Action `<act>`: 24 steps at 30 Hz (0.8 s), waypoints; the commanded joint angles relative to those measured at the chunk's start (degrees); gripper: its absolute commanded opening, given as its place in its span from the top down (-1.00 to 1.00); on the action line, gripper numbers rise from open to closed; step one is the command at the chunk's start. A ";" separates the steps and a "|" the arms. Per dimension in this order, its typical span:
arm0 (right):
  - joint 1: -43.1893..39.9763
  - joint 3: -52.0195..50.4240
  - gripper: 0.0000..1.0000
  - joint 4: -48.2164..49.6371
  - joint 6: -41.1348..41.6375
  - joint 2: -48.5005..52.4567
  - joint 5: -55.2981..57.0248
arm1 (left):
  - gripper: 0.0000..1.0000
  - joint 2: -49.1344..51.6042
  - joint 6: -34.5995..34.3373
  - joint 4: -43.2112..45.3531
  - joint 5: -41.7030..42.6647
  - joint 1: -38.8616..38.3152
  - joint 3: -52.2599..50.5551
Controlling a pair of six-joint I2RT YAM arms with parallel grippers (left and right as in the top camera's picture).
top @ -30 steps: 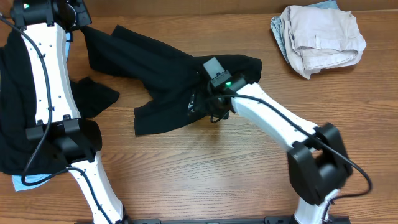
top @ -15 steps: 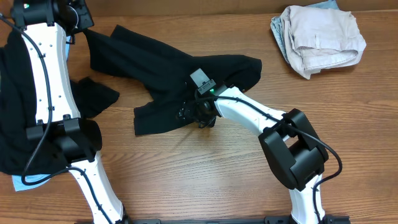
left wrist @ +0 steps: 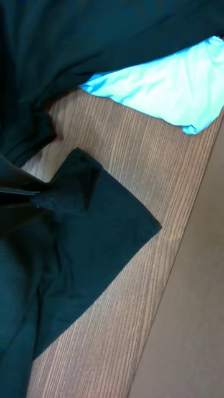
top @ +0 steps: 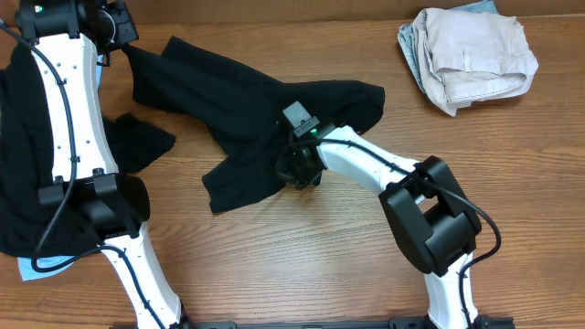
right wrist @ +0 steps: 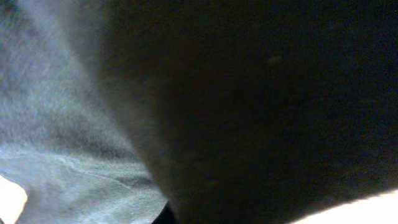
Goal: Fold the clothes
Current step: 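Lift the shirt with both grippers and stretch it apart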
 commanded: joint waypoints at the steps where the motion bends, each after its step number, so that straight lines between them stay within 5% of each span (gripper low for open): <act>1: -3.10 0.55 0.92 -0.35 -2.71 -0.70 -2.67 | 0.92 -0.31 0.13 -0.11 0.63 -0.55 0.74; 24: -19.17 0.59 0.92 -8.70 -13.35 -17.94 -3.19 | 0.92 -0.81 0.13 -3.28 1.09 -0.83 0.76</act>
